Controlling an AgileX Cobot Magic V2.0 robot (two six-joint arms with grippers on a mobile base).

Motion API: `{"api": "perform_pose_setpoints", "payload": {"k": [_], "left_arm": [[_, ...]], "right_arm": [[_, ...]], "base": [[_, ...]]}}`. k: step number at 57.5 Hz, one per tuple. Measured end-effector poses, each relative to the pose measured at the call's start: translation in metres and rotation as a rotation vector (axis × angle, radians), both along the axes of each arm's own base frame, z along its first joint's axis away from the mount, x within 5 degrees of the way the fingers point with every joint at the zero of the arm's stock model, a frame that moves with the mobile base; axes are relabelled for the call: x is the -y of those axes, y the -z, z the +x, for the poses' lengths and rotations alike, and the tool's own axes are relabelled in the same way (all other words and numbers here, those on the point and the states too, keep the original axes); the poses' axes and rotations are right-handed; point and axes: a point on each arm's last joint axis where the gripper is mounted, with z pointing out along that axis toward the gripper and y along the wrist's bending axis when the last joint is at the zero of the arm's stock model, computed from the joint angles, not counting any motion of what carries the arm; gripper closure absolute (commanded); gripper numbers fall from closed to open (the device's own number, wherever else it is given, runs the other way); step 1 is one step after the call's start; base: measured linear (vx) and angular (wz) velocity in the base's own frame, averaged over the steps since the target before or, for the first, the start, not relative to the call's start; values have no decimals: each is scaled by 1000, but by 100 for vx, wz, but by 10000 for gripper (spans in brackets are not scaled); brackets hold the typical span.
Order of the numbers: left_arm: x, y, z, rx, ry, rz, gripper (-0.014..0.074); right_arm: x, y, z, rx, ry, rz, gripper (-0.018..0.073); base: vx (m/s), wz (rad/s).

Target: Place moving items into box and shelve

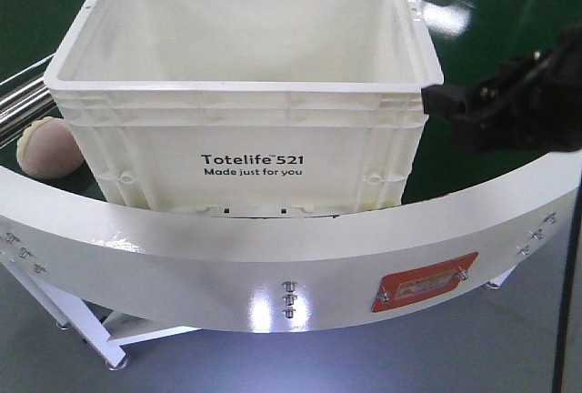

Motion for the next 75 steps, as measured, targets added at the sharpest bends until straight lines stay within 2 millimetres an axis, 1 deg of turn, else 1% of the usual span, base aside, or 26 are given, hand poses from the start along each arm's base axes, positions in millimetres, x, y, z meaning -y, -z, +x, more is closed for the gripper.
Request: {"api": "perform_pose_setpoints", "payload": {"k": [8,17,23,30,34,39,42,44,51,55,58,60,63,70,75], "left_arm": [[0,0,0,0,0,0,610],[0,0,0,0,0,0,610],[0,0,0,0,0,0,610],[0,0,0,1,0,-1,606],[0,0,0,1,-2,-2,586],[0,0,0,1,-2,-2,505],[0,0,0,1,-2,-2,424],[0,0,0,1,-2,-2,360],[0,1,2,-13,10,15,91],[-1,4,7,-41,11,30,-39],[-3,8,12,-77,10,51,-101],[-4,11,16,-104,9,68,-122],[-6,16,22,-151,7,95,-121],[-8,28,39,-236,14,126,-106],[-8,34,53,-236,29,132,-85]], "right_arm": [[13,25,-24,-9,0,-3,24],[23,48,-42,-26,0,-13,24],[27,56,-48,-27,0,-13,24],[27,57,-50,-26,0,-14,24],[27,57,-50,-27,0,-14,24],[27,57,-50,-27,0,-14,24],[27,57,-50,-27,0,-14,24],[27,57,-50,-27,0,-14,24],[27,57,-50,-27,0,-14,24],[27,57,-50,-28,0,-14,24],[27,57,-50,-28,0,-14,24],[27,57,-50,-28,0,-14,24],[27,57,-50,-28,0,-14,24],[27,57,-50,-28,0,-14,24],[27,57,-50,-28,0,-14,24]], "base": [[0,0],[0,0],[0,0],[0,0],[0,0],[0,0],[0,0],[0,0],[0,0],[0,0],[0,0],[0,0],[0,0],[0,0],[0,0]]}}
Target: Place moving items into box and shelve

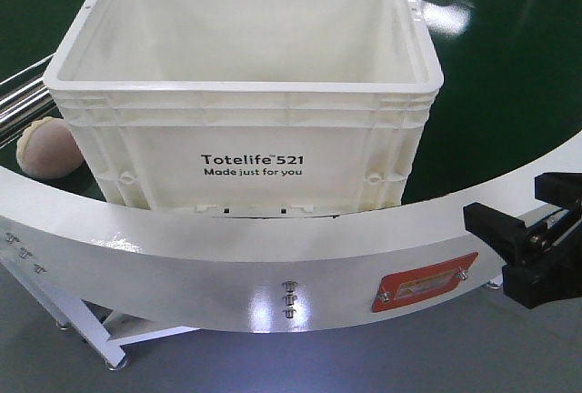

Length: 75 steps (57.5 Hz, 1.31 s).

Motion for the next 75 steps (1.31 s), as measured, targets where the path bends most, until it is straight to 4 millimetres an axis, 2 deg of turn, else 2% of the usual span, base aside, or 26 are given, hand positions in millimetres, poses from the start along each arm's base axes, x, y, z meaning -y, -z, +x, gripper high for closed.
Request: {"api": "perform_pose_setpoints", "payload": {"k": [12,22,33,52,62,75], "left_arm": [[2,12,34,47,49,2,-18],[1,21,66,-10,55,-3,22],[-1,29,103,-69,66,17,23],[-4,65,162,-174,82,31,23],[-4,87,184,-189,95,23,23],[-3,104,194,-192,108,17,54]], "right_arm": [[0,0,0,0,0,0,24],[0,0,0,0,0,0,24],[0,0,0,0,0,0,24],[0,0,0,0,0,0,24],[0,0,0,0,0,0,24],[0,0,0,0,0,0,24]], "base": [[0,0],[0,0],[0,0],[0,0],[0,0],[0,0]]}}
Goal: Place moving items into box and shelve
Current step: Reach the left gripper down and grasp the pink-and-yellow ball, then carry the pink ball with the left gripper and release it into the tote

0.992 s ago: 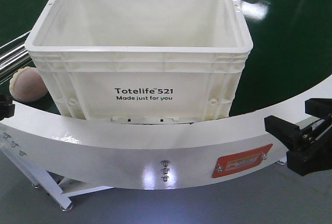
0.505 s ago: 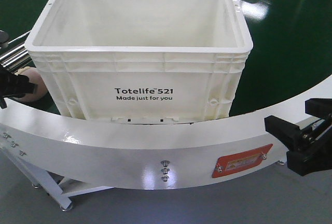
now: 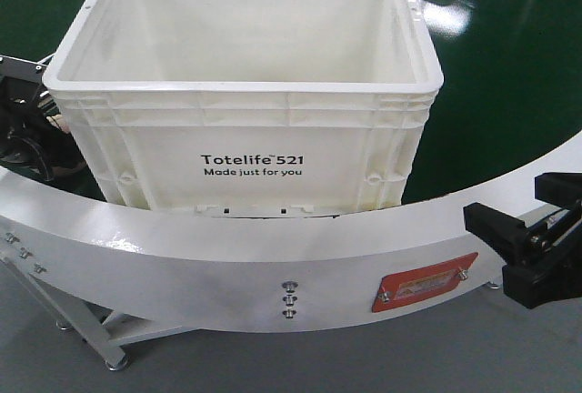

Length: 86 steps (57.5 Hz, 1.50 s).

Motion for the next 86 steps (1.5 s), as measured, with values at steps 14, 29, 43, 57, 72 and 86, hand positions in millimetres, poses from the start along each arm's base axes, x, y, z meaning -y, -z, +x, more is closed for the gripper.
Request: {"api": "perform_pose_setpoints", "payload": {"k": [14,29,43,57,72,86], "left_arm": [[0,2,2,6,5,0,207],[-1,-4,0,11,16,19,272],[-11,-45,-15,66,23,122,272],[-17,-112,-42,269,-26,160,272],[11,-172,-75,513,57,135,272],[62,-184,-84,596,211,7,270]], "right_arm": [[0,0,0,0,0,0,24],[0,0,0,0,0,0,24],[0,0,0,0,0,0,24],[0,0,0,0,0,0,24],[0,0,0,0,0,0,24],[0,0,0,0,0,0,24]], "base": [[0,0],[0,0],[0,0],[0,0],[0,0],[0,0]]}}
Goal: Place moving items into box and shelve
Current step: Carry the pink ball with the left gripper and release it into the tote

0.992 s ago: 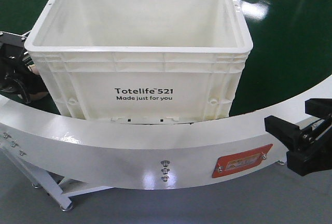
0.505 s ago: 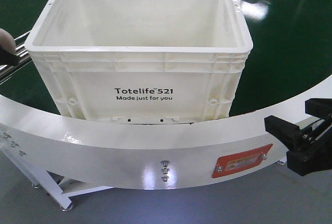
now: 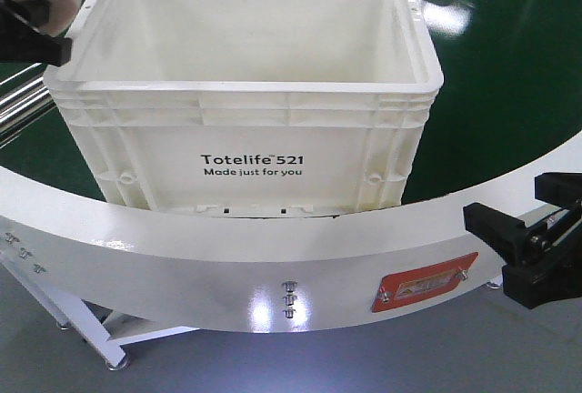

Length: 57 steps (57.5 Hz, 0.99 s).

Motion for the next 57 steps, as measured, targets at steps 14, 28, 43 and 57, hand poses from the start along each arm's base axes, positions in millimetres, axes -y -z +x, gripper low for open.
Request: {"api": "perform_pose_setpoints", "payload": {"k": [14,28,43,57], "left_arm": [[40,-8,15,-34,91,-97,200],[70,-4,41,-159,106,-133,48],[78,-3,48,-227,94,-125,20],[77,-3,48,-237,88,-115,20]], "right_arm": [[0,0,0,0,0,0,24],[0,0,0,0,0,0,24],[0,0,0,0,0,0,24],[0,0,0,-1,0,0,24]], "base": [[0,0],[0,0],[0,0],[0,0]]}}
